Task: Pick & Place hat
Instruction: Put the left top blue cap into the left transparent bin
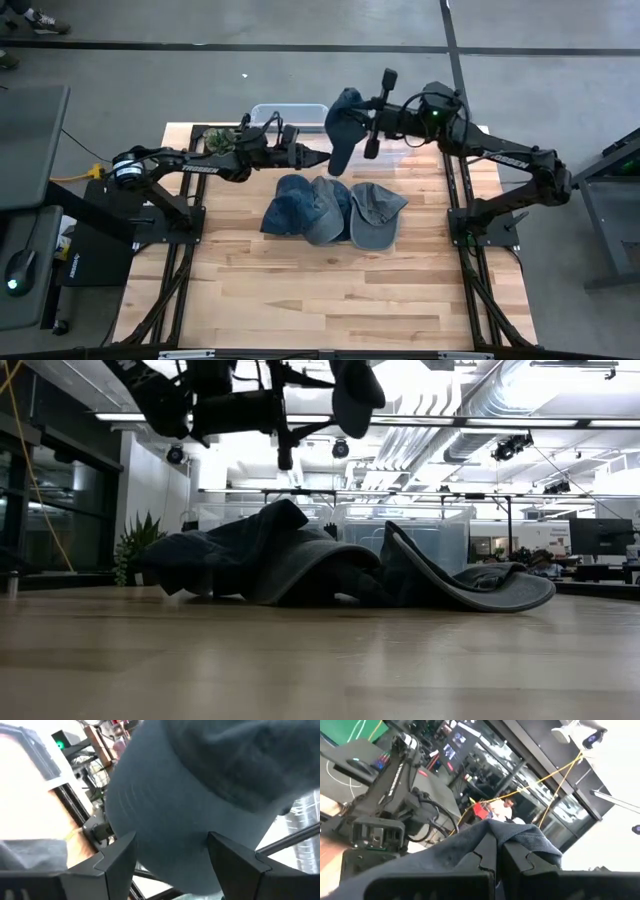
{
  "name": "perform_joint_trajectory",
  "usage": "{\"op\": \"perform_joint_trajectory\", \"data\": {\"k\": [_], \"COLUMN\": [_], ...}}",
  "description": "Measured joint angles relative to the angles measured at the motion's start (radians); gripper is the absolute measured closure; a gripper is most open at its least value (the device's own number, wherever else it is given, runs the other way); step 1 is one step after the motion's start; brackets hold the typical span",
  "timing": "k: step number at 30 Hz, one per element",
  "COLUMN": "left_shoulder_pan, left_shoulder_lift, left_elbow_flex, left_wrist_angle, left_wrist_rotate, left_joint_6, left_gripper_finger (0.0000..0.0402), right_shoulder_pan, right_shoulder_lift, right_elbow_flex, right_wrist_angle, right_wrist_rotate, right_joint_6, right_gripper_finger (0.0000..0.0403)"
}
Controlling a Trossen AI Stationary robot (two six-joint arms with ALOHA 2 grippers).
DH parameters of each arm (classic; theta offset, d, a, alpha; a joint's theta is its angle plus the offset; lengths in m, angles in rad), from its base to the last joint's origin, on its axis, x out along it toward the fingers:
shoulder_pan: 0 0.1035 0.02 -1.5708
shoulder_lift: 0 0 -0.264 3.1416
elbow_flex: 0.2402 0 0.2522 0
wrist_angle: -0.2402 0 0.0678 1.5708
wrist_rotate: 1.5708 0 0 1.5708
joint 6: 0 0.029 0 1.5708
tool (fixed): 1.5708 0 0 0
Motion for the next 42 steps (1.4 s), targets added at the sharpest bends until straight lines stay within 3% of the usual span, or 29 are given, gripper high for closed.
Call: {"op": "perform_joint_trajectory", "data": {"k": [4, 13, 30, 42], "left_shoulder_pan": [0.000, -0.001, -0.001, -0.002], "left_shoulder_lift": [0.000, 0.000, 0.000, 0.000], "left_elbow_flex": [0.001, 0.001, 0.018, 0.123], "left_wrist_angle": [-0.008, 0.003, 0.160, 0.148], "left_wrist_rotate": [-0.027, -0.030, -0.085, 0.010], "left_joint_6": [0.025, 0.014, -0.042, -0.003], "left_gripper_finger": [0.0166, 0.0166, 0.0166, 0.0166], "right_shoulder_pan": [0.000, -0.008, -0.005, -0.005], "right_shoulder_lift": [-0.026, -0.046, -0.046, -0.040], "right_elbow_flex": [0.000, 0.023, 0.062, 0.062], "right_wrist_angle": [-0.039, -0.062, -0.100, -0.207], "right_wrist_rotate": [0.058, 0.053, -0.062, -0.149], "right_joint_6": [-0.035, -0.059, 0.006, 0.055], "right_gripper_finger": [0.0403, 0.0403, 0.0403, 0.0403]}}
